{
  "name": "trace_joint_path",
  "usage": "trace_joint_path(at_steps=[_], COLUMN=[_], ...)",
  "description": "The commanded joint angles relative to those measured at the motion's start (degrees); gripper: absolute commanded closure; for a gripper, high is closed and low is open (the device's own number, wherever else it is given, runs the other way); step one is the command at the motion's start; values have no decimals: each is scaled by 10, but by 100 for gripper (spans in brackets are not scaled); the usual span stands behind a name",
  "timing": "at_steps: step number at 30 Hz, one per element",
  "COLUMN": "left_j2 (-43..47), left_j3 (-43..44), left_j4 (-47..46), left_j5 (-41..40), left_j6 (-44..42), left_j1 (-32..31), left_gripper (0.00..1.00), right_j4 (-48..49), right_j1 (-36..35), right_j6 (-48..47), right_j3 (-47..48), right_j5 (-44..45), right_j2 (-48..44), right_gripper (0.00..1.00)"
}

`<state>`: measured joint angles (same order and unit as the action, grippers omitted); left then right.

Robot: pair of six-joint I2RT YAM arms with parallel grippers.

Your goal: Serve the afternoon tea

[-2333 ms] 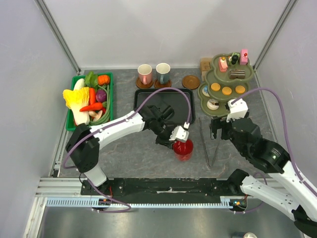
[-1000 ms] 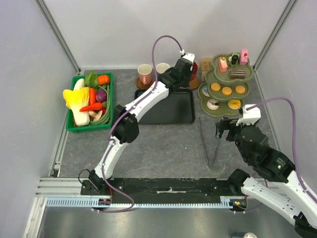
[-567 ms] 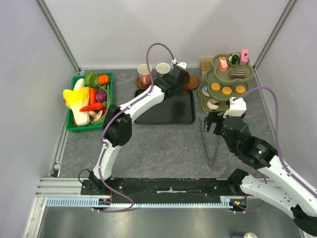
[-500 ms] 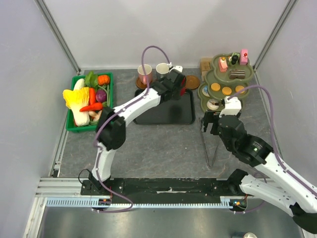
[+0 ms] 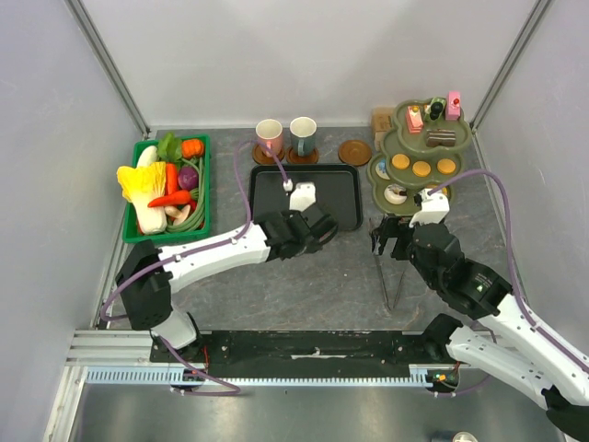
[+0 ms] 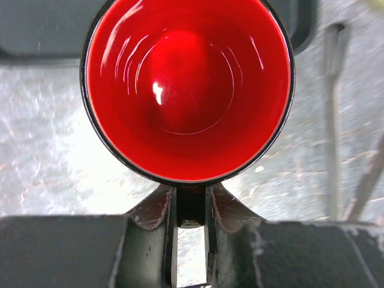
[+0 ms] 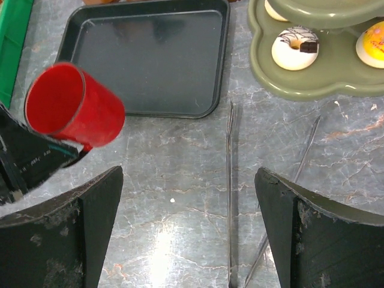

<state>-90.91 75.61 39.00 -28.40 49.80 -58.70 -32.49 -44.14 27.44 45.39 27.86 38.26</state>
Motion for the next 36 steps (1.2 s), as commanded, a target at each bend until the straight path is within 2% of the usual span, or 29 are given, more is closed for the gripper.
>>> trace_joint_path(at_steps=[1, 7, 16, 25, 27, 29, 34, 36], left_j2=[17, -11, -51, -74, -69, -63, -19, 24], left_j3=[-42, -48, -55, -49, -50, -52, -55, -65], left_j4=[-7, 10, 20, 16, 16, 16, 24, 36], left_j5=[-53, -69, -61, -46, -46, -47, -46, -60], left_j6=[112, 163, 234, 239, 239, 232, 209, 203], left_j1=[-26, -70, -85, -99, -100, -106, -115, -125], left_gripper=[98, 98, 96, 66, 51, 45, 31, 20], right_j4=[14, 13, 12, 7, 5, 1, -3, 8], right_j1=[-1, -1, -1, -2, -1, -1, -2, -8], right_j6=[7, 8, 5, 7, 5, 8, -19, -21], right_j3=[-11, -32, -42, -51, -51, -49, -32, -28], right_j5=[-13, -14, -12, -12, -11, -16, -96, -116], right_j2=[-6, -6, -11, -25, -27, -25, 12, 41], right_gripper=[2, 2, 2, 2, 2, 2, 2, 2])
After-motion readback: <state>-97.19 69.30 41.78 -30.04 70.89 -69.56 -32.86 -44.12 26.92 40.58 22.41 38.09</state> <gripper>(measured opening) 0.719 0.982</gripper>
